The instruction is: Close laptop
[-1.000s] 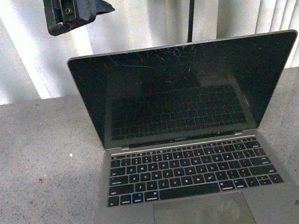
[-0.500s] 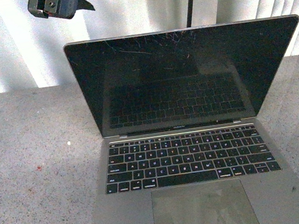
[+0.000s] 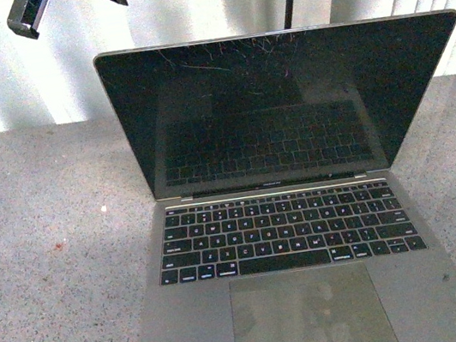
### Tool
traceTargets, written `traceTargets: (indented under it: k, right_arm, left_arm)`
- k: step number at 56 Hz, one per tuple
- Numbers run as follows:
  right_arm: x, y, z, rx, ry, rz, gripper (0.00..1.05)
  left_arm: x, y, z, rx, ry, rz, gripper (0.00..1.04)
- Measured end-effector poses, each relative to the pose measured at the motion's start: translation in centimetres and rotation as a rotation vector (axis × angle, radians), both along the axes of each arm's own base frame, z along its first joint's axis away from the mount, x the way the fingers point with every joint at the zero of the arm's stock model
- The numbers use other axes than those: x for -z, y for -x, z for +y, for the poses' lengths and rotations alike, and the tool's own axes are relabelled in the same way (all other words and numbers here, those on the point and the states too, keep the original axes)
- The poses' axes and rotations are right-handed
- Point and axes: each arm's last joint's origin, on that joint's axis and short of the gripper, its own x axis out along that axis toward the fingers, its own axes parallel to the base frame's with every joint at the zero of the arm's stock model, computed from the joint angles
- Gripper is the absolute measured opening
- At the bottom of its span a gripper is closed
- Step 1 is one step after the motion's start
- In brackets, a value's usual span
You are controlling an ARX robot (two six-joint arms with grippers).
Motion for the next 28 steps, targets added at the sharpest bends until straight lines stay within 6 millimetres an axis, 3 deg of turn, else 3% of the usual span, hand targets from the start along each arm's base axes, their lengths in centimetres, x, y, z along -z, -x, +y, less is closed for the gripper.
traceTargets:
  k: [3,28]
  right_arm:
    - [0.1,0.1,0.0,-0.001,0.0,0.032,0.03]
    - [1.3,-0.4,-0.5,0.031,0.052,0.139,0.03]
  left_arm:
    - [0.3,0.0,0.2,-0.004,-0.015,0.025,0.03]
    - [1.3,-0.6,0.6,-0.091,-0.098,0.151,0.04]
